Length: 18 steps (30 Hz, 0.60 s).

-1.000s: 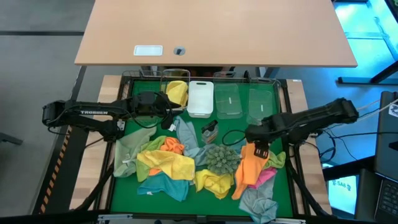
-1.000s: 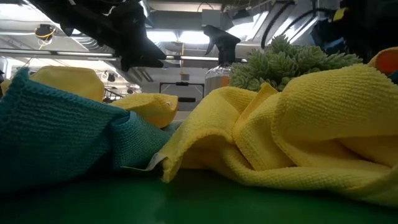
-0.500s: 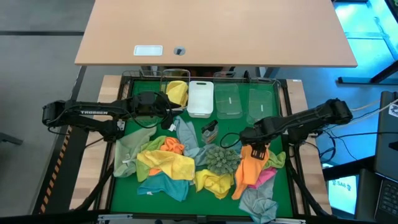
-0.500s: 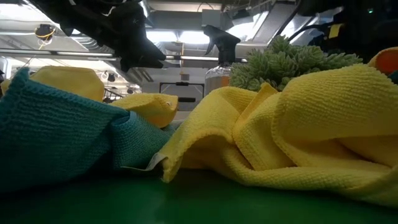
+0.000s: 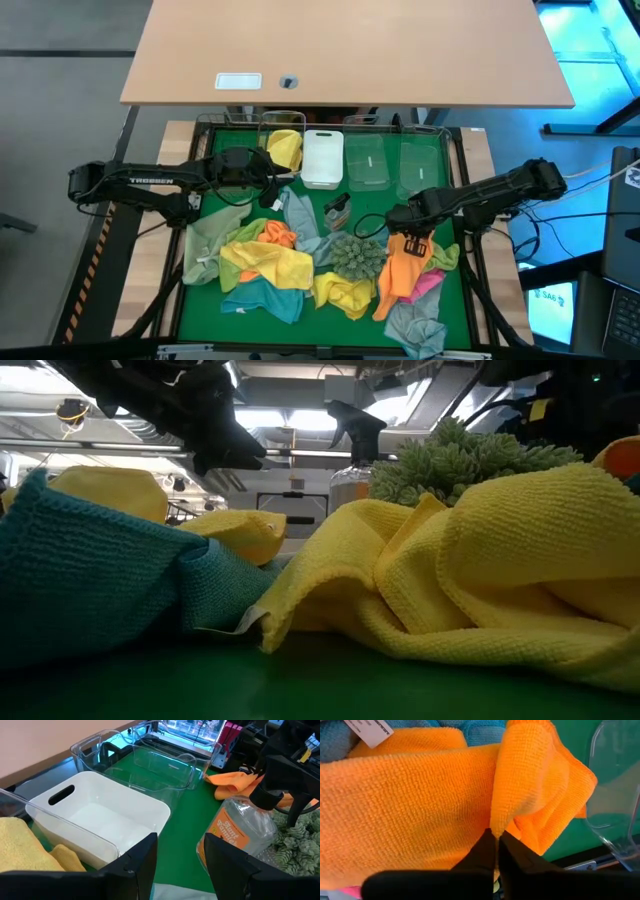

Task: Sort microfiber towel by color & place in baskets
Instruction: Put the top right orange microfiber towel into the right transparent bin

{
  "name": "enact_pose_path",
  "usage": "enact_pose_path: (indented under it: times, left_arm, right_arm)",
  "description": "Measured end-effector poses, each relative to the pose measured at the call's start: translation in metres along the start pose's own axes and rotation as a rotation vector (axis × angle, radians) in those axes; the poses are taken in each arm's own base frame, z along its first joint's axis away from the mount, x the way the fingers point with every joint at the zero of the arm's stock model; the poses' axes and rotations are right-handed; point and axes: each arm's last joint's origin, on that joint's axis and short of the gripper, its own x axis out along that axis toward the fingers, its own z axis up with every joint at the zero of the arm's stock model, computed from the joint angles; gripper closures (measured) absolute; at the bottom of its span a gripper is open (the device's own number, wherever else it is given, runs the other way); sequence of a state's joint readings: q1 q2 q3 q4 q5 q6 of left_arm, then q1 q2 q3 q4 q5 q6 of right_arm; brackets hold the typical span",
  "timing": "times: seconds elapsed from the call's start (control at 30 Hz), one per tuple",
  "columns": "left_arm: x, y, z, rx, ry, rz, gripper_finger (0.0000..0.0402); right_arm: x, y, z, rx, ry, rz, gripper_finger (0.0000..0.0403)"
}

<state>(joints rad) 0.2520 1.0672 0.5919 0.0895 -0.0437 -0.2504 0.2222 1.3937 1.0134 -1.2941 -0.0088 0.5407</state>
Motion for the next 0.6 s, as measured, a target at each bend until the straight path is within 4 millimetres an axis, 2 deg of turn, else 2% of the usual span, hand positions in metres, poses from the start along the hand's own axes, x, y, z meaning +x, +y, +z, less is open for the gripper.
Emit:
enact_pose_path:
  times: [0.1,0.23,0.43,0.6]
  left_arm:
    - [0.0,0.0,0.0,0.0,-0.002,0.006,0.0247]
    - [0.0,0.002,0.0,0.0,-0.014,0.055,0.0247]
    - [0.0,0.002,0.001,0.0,-0.022,0.084,0.0247]
    - [0.0,0.003,0.001,0.0,-0.024,0.096,0.0247]
  right_arm:
    - [-0.002,-0.002,-0.003,0.0,0.036,-0.013,0.0383]
    - [-0.019,-0.003,-0.005,-0.035,0.042,-0.019,0.0398]
    - [-0.068,-0.009,-0.01,-0.077,-0.095,-0.082,0.0399]
    - [-0.117,-0.02,-0.02,-0.077,-0.325,-0.143,0.0397]
